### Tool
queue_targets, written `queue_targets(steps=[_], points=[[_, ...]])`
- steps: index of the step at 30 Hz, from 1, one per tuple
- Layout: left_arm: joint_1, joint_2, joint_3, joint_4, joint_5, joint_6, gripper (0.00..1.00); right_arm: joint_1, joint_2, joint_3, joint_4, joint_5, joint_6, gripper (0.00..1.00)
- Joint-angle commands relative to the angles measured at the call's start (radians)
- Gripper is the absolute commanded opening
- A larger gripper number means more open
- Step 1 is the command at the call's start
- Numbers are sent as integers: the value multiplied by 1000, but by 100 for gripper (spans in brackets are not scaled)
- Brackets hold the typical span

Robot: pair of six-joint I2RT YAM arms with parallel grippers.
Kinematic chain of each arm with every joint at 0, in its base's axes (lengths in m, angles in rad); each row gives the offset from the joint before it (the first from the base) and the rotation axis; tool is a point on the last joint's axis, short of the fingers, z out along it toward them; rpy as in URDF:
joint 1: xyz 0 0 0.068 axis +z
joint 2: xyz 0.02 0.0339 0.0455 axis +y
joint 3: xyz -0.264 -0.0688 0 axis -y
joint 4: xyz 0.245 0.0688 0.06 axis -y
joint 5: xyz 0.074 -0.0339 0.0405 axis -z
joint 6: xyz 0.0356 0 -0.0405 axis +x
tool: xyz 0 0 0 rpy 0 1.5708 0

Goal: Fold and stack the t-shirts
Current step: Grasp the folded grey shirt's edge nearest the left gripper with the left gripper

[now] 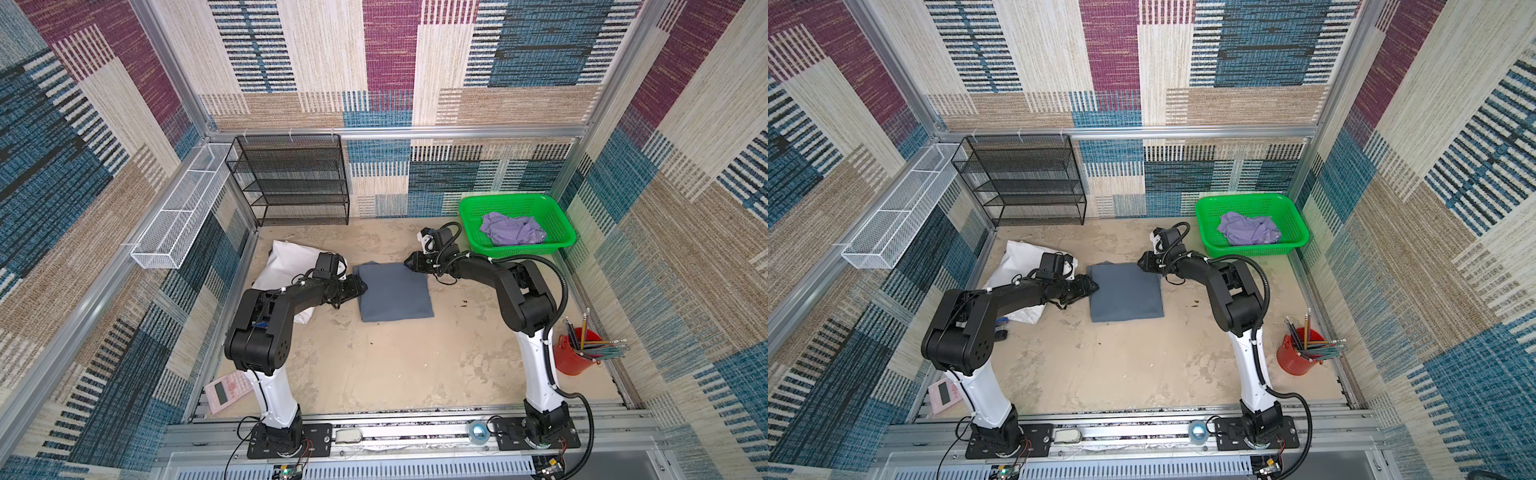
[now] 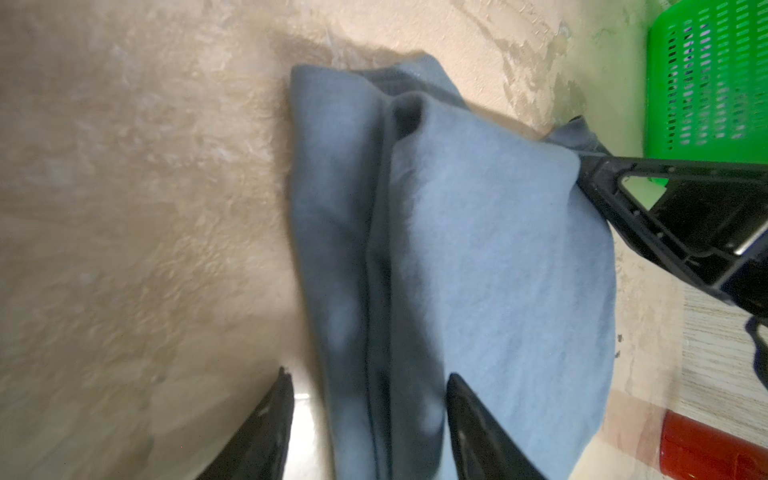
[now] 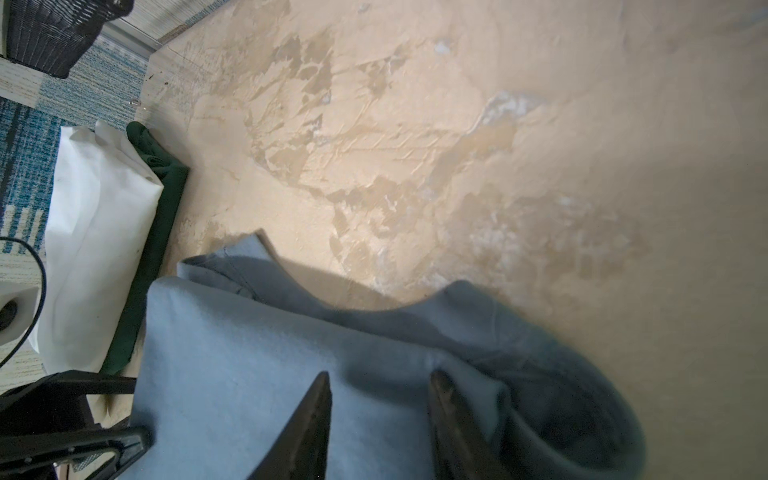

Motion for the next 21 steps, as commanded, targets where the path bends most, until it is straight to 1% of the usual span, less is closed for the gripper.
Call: queue_targets(steps=[1, 6, 9, 13, 16, 19, 20, 21], points=[[1, 26, 3, -1, 33, 4, 59, -4, 13, 0, -1, 2, -13, 41], [2, 51, 5, 20, 47, -9, 57, -4, 13, 2, 6, -5, -13, 41], [1, 64, 18, 23, 67, -16, 54, -4, 16, 5, 6, -11, -16, 41], [1, 61, 21, 35, 81, -25, 45, -4, 16, 15, 3, -16, -23, 41], [1, 60, 32, 34, 92, -26, 31, -4, -3, 13, 9, -16, -37, 43], [1, 54, 53, 12, 99, -36, 13, -4, -40, -5, 33, -17, -48, 48], [1, 50, 62, 2, 98, -42, 7, -4, -60, -20, 49, -22, -49, 52], [1, 46, 72, -8, 97, -45, 3, -4, -81, -36, 65, -23, -52, 60]])
